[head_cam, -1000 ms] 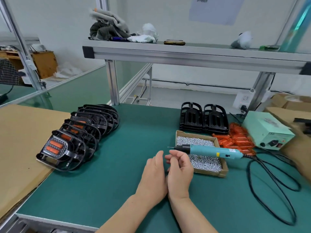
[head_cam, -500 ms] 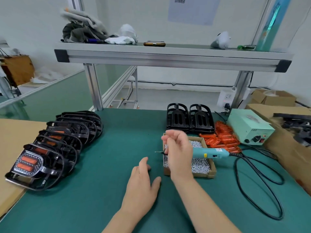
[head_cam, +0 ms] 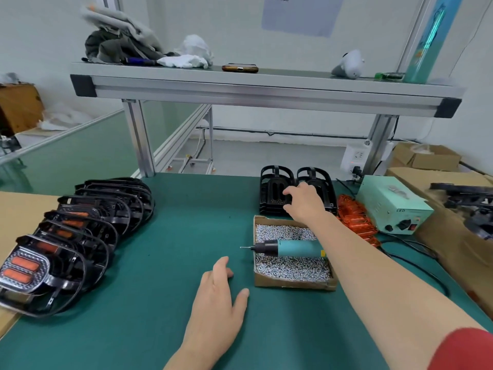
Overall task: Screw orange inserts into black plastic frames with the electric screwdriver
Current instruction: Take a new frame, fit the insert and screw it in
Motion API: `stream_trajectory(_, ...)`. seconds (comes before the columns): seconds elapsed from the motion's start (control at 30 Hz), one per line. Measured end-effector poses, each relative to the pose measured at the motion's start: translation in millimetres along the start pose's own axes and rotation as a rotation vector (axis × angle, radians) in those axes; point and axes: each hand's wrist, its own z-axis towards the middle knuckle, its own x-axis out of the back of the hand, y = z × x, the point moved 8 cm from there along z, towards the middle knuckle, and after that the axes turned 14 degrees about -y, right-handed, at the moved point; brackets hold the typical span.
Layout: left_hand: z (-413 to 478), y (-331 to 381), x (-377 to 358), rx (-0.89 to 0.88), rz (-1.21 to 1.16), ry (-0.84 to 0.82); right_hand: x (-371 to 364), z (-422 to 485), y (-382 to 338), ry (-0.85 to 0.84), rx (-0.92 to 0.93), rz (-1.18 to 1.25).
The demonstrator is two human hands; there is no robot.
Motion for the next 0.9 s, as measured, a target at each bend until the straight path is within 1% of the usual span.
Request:
stream_trajectory(0.13,-0.2,0.1,-0.5,0.005,0.007,-0.011,-3.5,10.8,-3.1,-0.015,-0.031,-0.069)
stream_trajectory(0.3,0.3,0.4,-0.2,0.007,0.012,-0.012,-3.7,18.6,1.2,0.038,-0.056,-0.083)
stream_trajectory(0.6,0.8,-1.1,-0.7,0.021,0.004,-0.009,-10.8,17.8,2.6,0.019,-0.009,-0.143)
stream_trajectory(0.77,2.5,-1.5,-1.1,0.033,0.010,-0.012,-9.3,15.1,1.9,0.059,-0.016,-0.149)
stream_trajectory(0.9,2.7,-0.1,-0.8,0.030,0.021,-0.009,-11.3,13.7,-4.3,0.077,0.052,-0.196)
